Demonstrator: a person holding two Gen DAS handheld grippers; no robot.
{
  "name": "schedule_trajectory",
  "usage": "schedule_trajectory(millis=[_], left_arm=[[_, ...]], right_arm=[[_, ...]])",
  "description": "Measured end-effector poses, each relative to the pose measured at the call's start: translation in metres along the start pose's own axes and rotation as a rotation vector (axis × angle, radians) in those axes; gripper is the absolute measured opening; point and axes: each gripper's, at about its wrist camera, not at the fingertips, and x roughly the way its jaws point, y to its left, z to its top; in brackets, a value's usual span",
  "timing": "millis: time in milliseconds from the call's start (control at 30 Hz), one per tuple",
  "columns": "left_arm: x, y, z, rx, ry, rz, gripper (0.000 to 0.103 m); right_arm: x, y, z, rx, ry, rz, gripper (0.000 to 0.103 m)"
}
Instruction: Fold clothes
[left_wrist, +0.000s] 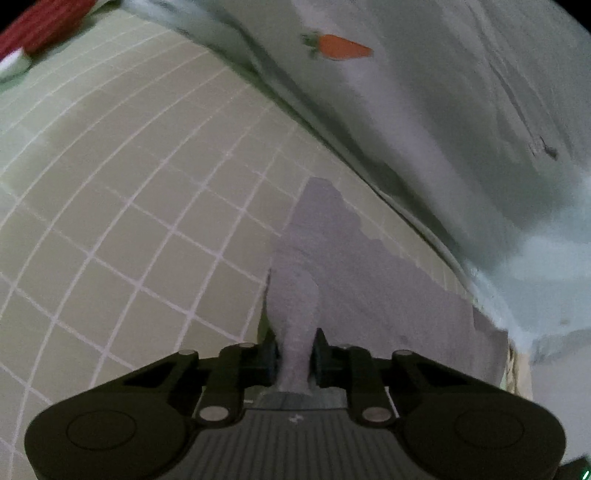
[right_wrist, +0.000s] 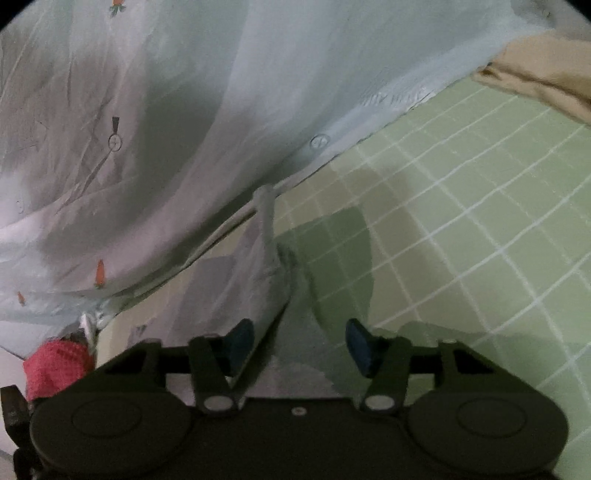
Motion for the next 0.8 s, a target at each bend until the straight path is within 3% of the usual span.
schedule_trajectory(millis=[200,233,267,300,333,367,433,500,567,600,633,667,700,733,767,800], left_arm=[[0.002,-0.008,-0.003,0.053,-0.007,0.033,0.019],[0.002,-0.008,-0.004,0.058,-0.008,0.036,0.018],[0.002,-0.007,-0.004,0.055,-0.008,0.037,0.018],[0.002,-0.006,-0.003,0.051,-0.009,0.038,0.017],[0.002,-0.005,-0.003,0.046,-0.01,0.039,0.017],[0.003,-0.004,-0.002,0.045,-0.01,0.041,0.016],[0.004,-0.003,-0.002,0.041,-0.012,0.047,0.016],[0.006,0.0,-0.003,0.024,-0.008,0.052,0.016],[0.004,-0.002,-0.003,0.033,-0.007,0.056,0.018],[0.003,-0.003,-0.003,0.042,-0.008,0.059,0.024],[0.001,-0.006,-0.004,0.067,-0.014,0.072,0.031],[-0.001,-0.01,-0.005,0.103,-0.024,0.092,0.035],[-0.003,-0.013,-0.006,0.135,-0.03,0.107,0.047],[-0.004,-0.015,-0.007,0.155,-0.029,0.11,0.064],[-0.005,-0.016,-0.008,0.17,-0.027,0.11,0.073],[-0.006,-0.016,-0.009,0.177,-0.022,0.094,0.083]], right_arm=[[0.007,0.009,-0.004,-0.082,0.055,0.036,0.048],[0.01,0.013,-0.006,-0.112,0.057,0.01,0.036],[0.01,0.017,-0.006,-0.151,0.048,-0.022,0.017],[0.009,0.02,-0.006,-0.18,0.034,-0.046,0.017],[0.002,0.019,-0.005,-0.168,-0.002,-0.045,0.006],[-0.004,0.016,-0.004,-0.151,-0.034,-0.054,0.002],[-0.01,0.0,-0.004,-0.082,-0.059,-0.151,0.0],[-0.011,-0.024,-0.006,-0.023,-0.044,-0.314,0.0],[-0.019,-0.038,-0.004,0.02,-0.046,-0.344,0.0],[-0.024,-0.042,-0.002,0.04,-0.054,-0.342,0.0],[-0.026,-0.041,0.0,0.042,-0.062,-0.318,0.002],[-0.024,-0.036,0.003,0.032,-0.054,-0.289,0.01],[-0.021,-0.031,0.005,0.021,-0.046,-0.26,0.017],[-0.017,-0.026,0.007,0.008,-0.037,-0.228,0.04],[-0.01,-0.018,0.007,-0.012,-0.029,-0.183,0.064],[-0.004,-0.01,0.007,-0.032,-0.02,-0.137,0.071]])
